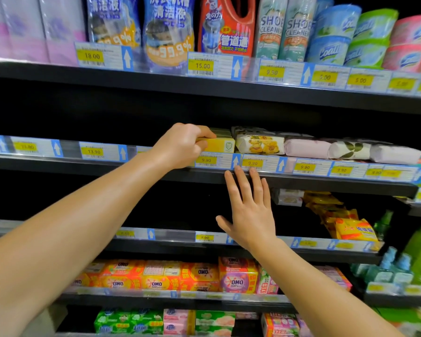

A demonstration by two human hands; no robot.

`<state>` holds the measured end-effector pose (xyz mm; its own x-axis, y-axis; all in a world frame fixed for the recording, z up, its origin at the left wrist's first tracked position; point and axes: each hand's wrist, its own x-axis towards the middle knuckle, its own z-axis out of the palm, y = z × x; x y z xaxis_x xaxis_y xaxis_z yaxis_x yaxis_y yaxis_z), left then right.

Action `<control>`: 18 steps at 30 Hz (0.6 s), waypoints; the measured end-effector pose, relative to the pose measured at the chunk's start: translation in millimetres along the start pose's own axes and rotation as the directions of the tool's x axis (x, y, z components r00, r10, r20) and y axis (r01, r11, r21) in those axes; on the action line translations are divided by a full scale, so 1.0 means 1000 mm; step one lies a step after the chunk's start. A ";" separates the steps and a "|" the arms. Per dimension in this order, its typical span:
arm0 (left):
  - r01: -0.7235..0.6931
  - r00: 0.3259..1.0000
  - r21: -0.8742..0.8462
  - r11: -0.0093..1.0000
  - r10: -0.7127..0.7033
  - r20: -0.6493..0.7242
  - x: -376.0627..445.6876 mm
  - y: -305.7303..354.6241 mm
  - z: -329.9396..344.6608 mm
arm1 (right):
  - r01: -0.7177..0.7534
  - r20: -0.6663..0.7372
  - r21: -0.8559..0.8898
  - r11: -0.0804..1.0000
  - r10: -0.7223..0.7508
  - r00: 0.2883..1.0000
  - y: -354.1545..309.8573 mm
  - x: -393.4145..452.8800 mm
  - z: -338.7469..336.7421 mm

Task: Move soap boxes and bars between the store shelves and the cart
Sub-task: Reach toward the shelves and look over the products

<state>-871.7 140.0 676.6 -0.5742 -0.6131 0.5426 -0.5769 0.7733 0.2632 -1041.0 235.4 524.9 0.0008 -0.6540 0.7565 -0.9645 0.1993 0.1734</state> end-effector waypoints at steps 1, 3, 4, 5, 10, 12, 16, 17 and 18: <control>-0.002 1.000 0.022 1.000 0.002 -0.007 0.000 0.000 0.001 | -0.002 0.004 -0.002 1.000 0.002 1.000 -0.001 0.000 0.000; -0.003 1.000 0.068 0.998 0.003 -0.009 0.001 0.002 0.003 | -0.008 0.012 0.005 1.000 0.008 1.000 -0.003 0.001 -0.001; 0.001 1.000 0.085 0.996 -0.001 -0.001 0.003 0.004 0.003 | -0.013 0.019 0.009 1.000 0.013 1.000 -0.003 0.001 -0.001; 0.002 1.000 0.101 0.995 -0.003 0.012 0.005 0.007 0.003 | -0.018 0.024 0.011 1.000 0.018 1.000 -0.003 0.001 -0.002; -0.001 0.995 0.093 0.996 -0.008 0.100 0.011 0.010 -0.003 | -0.004 0.030 0.013 1.000 0.004 1.000 0.001 0.000 -0.008; 0.013 0.995 0.072 0.997 -0.020 0.102 0.011 0.006 -0.005 | -0.003 0.025 0.015 1.000 0.002 1.000 0.000 0.000 -0.010; 0.051 0.997 0.006 0.999 -0.051 0.055 0.009 0.006 -0.001 | -0.019 0.022 0.027 0.999 0.018 1.000 -0.003 0.001 -0.009; 0.057 0.997 -0.005 0.998 -0.057 0.045 0.009 0.007 0.000 | -0.026 0.024 0.025 0.999 0.025 0.999 -0.004 0.001 -0.009; 0.061 0.998 -0.014 0.998 -0.061 0.035 0.009 0.009 0.002 | -0.032 0.026 0.022 0.999 0.031 0.999 -0.005 0.001 -0.008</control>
<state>-883.4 140.9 682.0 -0.5578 -0.6642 0.4976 -0.6029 0.7364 0.3070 -1034.4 240.2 529.8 -0.0360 -0.6660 0.7451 -0.9695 0.2042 0.1357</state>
